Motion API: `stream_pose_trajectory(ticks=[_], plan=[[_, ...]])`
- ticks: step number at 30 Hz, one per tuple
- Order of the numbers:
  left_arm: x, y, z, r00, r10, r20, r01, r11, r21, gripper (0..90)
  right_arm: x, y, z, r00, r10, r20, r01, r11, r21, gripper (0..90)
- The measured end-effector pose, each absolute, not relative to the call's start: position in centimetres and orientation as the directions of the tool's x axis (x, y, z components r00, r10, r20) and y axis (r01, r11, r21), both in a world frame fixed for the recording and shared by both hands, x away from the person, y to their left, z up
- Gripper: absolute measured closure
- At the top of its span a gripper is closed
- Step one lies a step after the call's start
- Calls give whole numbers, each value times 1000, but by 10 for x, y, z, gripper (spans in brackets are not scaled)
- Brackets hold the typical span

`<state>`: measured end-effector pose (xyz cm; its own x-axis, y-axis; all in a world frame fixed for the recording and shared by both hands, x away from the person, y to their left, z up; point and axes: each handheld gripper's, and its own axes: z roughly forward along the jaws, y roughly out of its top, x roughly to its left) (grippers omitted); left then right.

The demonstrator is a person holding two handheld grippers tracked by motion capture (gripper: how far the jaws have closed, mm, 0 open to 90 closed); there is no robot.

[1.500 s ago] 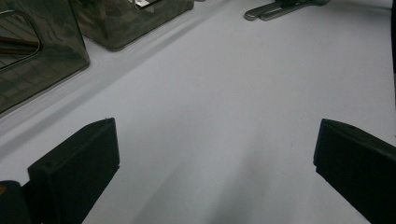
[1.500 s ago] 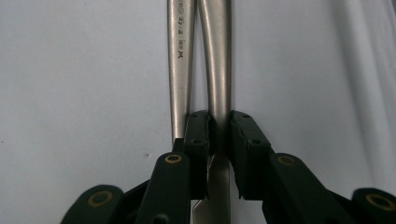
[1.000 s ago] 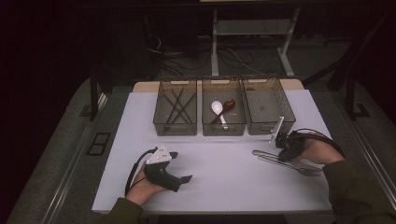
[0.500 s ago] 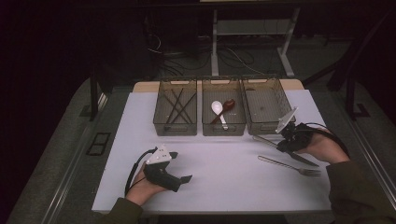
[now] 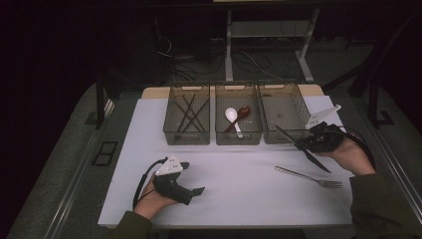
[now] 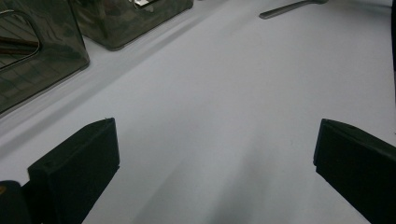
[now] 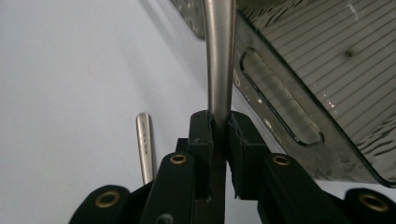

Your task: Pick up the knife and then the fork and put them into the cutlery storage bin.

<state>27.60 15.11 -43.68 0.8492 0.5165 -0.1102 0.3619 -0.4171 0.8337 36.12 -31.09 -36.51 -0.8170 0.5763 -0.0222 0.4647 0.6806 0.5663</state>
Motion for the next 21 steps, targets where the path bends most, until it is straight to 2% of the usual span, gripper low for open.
stream_pose_trajectory(ticks=[21], plan=[[276, 152, -437, 845, 521, -122, 370, -405, 836, 0, 361, -335, -345, -698, 715, 47, 460, 397, 795, 795]])
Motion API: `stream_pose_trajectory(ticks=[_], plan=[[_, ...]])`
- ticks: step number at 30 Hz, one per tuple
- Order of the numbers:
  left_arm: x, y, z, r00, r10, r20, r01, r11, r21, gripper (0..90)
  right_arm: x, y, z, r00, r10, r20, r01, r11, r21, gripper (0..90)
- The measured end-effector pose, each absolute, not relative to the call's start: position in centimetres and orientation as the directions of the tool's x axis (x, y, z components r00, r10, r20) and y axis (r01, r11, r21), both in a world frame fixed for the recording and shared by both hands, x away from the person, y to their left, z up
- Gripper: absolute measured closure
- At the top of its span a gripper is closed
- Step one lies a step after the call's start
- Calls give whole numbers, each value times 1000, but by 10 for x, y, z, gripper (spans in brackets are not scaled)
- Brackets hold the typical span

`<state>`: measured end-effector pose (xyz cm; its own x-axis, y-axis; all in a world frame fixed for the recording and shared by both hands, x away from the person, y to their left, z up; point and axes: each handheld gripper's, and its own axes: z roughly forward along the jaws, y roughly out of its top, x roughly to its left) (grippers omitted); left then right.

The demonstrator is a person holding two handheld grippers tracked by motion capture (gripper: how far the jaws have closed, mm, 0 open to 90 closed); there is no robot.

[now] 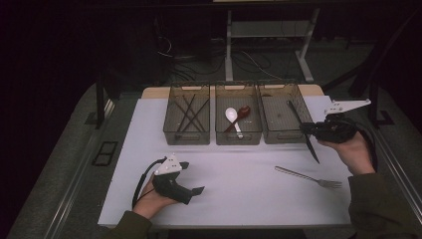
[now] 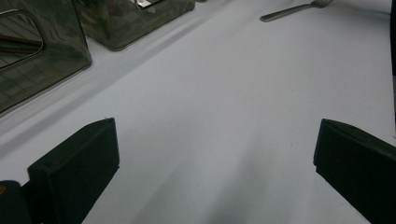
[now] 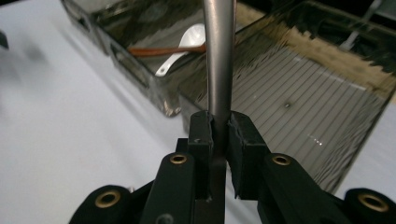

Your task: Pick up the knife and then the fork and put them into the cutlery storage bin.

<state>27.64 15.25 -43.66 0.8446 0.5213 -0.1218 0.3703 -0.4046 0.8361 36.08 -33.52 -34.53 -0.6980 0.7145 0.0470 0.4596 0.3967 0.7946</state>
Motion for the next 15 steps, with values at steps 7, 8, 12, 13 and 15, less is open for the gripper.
stream_pose_trajectory(ticks=[7, 8, 12, 13, 15], plan=[[277, 152, -437, 844, 522, -124, 373, -406, 834, 0, 367, -340, -329, -668, 742, 54, 441, 337, 832, 795], [277, 152, -437, 845, 521, -122, 372, -407, 835, 0, 368, -340, -327, -662, 747, 54, 441, 330, 835, 795], [276, 152, -437, 845, 521, -123, 371, -405, 835, 0, 377, -339, -316, -647, 761, 49, 433, 314, 845, 795], [276, 152, -437, 846, 520, -123, 371, -406, 835, 0, 379, -339, -313, -644, 763, 49, 430, 309, 848, 795], [276, 152, -437, 847, 518, -121, 370, -410, 834, 0, 383, -338, -308, -637, 770, 46, 425, 301, 853, 795]])
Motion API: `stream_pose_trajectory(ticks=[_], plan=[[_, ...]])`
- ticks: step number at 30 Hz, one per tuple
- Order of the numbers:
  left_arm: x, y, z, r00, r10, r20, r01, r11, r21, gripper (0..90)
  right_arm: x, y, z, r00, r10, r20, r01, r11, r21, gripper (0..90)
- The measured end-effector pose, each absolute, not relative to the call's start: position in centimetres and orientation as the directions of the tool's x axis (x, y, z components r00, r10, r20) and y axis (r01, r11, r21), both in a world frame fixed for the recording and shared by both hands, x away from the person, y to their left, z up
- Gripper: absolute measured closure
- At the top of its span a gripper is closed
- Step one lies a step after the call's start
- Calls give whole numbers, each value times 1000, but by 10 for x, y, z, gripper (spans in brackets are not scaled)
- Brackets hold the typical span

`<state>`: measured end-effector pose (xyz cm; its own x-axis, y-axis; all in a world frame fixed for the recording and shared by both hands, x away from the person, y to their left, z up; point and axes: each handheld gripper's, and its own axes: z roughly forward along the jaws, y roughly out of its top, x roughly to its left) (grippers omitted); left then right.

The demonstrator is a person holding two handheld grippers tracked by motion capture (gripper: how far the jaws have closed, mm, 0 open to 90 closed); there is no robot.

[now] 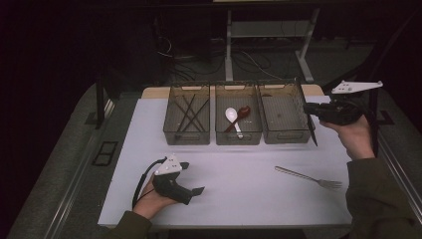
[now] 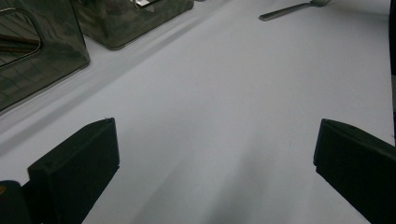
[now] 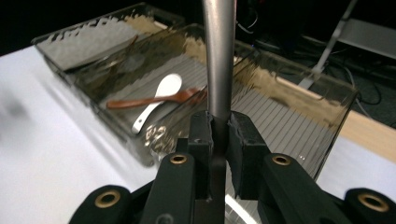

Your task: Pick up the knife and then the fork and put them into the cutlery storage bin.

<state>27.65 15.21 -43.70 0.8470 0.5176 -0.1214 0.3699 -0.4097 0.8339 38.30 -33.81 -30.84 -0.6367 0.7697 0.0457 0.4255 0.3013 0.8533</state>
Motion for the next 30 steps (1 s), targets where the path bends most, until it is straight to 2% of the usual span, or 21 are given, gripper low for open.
stream_pose_trajectory(ticks=[18, 30], plan=[[276, 151, -437, 847, 516, -125, 372, -409, 833, 0, 435, -331, -282, -572, 819, 50, 403, 228, 887, 795], [276, 152, -437, 850, 512, -123, 369, -411, 833, 0, 464, -328, -305, -539, 838, 85, 470, 215, 856, 795]])
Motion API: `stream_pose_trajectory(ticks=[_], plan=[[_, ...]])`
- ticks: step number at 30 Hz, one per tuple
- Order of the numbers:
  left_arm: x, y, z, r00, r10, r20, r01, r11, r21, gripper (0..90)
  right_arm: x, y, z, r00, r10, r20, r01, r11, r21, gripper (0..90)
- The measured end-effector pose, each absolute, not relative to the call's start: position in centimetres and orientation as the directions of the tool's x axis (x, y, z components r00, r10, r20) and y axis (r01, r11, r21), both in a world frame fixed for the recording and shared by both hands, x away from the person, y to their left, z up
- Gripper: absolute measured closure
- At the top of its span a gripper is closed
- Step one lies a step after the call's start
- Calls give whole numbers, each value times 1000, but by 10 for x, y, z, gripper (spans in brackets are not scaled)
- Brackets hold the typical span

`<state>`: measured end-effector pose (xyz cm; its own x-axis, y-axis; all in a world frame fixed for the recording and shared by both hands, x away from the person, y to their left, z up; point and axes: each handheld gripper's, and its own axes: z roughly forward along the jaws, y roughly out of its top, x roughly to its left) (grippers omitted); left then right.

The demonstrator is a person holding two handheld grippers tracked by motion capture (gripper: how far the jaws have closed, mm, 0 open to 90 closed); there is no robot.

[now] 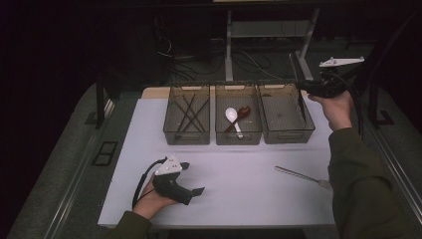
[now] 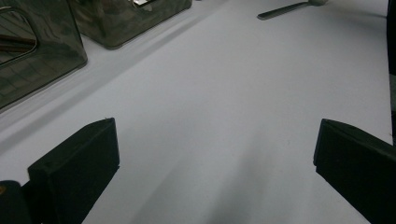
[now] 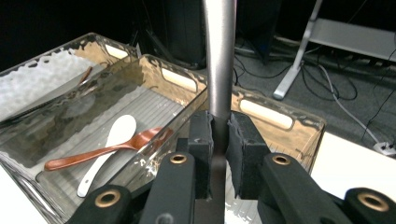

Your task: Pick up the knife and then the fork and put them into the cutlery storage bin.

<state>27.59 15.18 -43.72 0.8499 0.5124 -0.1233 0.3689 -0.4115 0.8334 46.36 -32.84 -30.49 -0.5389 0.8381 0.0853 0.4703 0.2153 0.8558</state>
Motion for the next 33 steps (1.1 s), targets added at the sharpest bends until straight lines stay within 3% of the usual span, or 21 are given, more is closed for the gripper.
stream_pose_trajectory(ticks=[12, 33], plan=[[275, 151, -437, 854, 506, -121, 365, -418, 832, 0, 479, -326, -338, -502, 857, 114, 566, 226, 793, 794], [275, 150, -439, 858, 499, -122, 369, -434, 822, 0, 497, -309, -375, -474, 879, 60, 685, 325, 652, 793]])
